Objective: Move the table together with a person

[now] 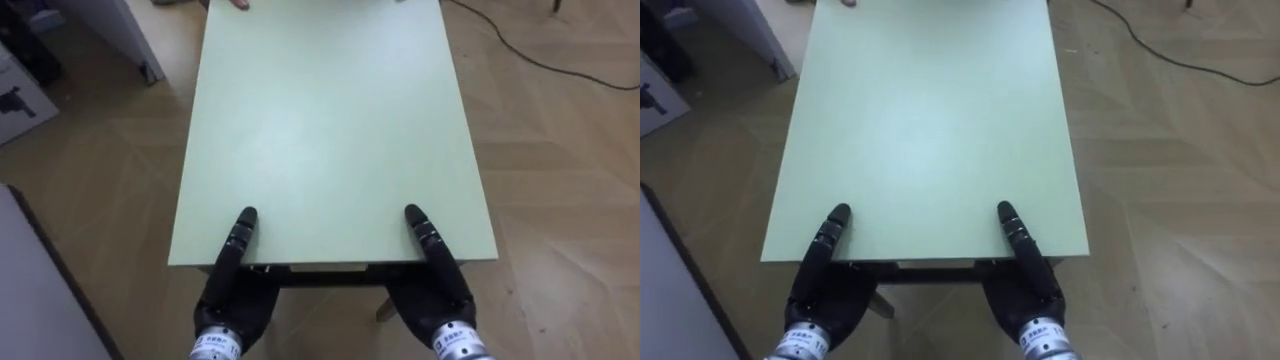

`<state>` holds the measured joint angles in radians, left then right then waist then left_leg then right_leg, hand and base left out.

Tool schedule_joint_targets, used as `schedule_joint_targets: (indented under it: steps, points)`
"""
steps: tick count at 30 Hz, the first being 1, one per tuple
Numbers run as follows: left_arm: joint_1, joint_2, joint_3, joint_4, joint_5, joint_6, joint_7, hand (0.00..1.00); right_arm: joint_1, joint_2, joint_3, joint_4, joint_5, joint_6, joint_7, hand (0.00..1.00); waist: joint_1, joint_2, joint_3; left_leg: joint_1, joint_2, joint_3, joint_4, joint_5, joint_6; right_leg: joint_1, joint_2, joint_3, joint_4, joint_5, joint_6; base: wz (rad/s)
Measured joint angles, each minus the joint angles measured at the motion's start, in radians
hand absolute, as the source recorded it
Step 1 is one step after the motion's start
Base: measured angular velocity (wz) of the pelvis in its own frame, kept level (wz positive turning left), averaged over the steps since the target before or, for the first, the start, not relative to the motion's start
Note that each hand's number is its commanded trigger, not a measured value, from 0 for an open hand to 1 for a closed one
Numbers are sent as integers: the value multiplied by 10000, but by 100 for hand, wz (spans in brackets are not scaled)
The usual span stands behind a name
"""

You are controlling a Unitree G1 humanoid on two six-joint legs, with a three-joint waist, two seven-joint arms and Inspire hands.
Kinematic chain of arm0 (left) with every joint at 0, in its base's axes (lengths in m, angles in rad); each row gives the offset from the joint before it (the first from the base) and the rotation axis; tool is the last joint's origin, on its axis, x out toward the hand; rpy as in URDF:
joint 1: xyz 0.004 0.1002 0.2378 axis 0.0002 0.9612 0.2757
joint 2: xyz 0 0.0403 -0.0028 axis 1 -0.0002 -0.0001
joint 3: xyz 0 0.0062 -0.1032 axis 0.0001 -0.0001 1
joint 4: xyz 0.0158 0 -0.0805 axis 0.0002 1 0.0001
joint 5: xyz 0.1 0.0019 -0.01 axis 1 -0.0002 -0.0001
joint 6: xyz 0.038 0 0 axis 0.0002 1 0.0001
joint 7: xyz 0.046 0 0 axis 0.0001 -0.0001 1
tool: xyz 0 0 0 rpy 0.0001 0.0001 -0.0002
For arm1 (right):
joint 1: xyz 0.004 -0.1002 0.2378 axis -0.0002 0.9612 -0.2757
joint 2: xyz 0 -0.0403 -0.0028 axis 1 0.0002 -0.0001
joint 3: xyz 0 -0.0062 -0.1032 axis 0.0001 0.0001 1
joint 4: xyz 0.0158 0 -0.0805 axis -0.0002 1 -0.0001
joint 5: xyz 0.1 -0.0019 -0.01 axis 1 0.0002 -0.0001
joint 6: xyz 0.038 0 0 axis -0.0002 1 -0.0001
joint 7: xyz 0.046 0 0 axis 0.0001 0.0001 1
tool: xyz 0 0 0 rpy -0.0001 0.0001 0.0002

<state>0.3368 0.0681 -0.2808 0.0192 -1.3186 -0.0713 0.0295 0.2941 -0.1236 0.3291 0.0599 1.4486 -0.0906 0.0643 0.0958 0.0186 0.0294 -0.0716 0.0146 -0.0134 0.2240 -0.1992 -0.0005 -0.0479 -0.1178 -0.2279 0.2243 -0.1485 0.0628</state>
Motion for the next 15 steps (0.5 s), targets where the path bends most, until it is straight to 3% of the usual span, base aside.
schedule_joint_targets:
  steps: [5,7,8,9,10,11,13,14,15]
  points:
    - [6,8,-7,-70,1,-1,26,100,-29,-46,26,-1,70,-50,9,100,156,-44,-2,-193,-12,-394,119,14,-16,259,32,-216,-63,0,0,52]
    - [4,20,-24,-72,23,-2,44,100,20,-34,29,0,66,-59,27,100,45,-24,7,-208,-38,-1082,163,65,-45,313,5,-649,370,-56,-39,82]
    - [4,32,-113,-86,33,-10,78,100,75,-44,4,40,68,-58,28,100,-120,14,25,-247,30,-1810,277,96,-60,87,77,-657,811,-356,-182,107]
    - [-24,201,-154,-140,-47,-30,90,100,74,21,8,45,80,-27,36,100,-235,-51,-7,-436,-51,-2205,401,107,-101,-34,406,-158,101,-436,-361,108]
    - [-81,269,-166,-142,-101,-30,90,100,53,14,15,29,95,-25,44,100,-292,-110,-10,-561,-162,-2269,461,111,-116,-117,501,-51,-284,-231,-385,112]
    - [-161,286,-191,-106,-158,-27,197,100,-2,-103,11,36,196,-46,44,100,-459,34,-30,-725,-280,-2072,495,145,-206,-86,458,-301,-239,-227,-483,115]
    - [-173,280,-249,-123,-134,-27,206,100,-25,-171,31,59,413,-44,45,100,-685,104,-26,-881,12,51,363,401,-98,98,378,-880,-213,-236,-473,117]
    - [-217,310,-267,-123,-58,-26,269,100,14,-162,46,65,520,-46,45,100,-791,83,-15,-908,311,1574,292,528,8,233,372,-1089,-213,-237,-472,112]
    - [-257,358,-289,-123,-74,-21,335,100,20,-164,58,63,548,-47,45,100,-852,56,-1,-944,465,2259,286,624,48,299,403,-1018,-213,-238,-471,109]
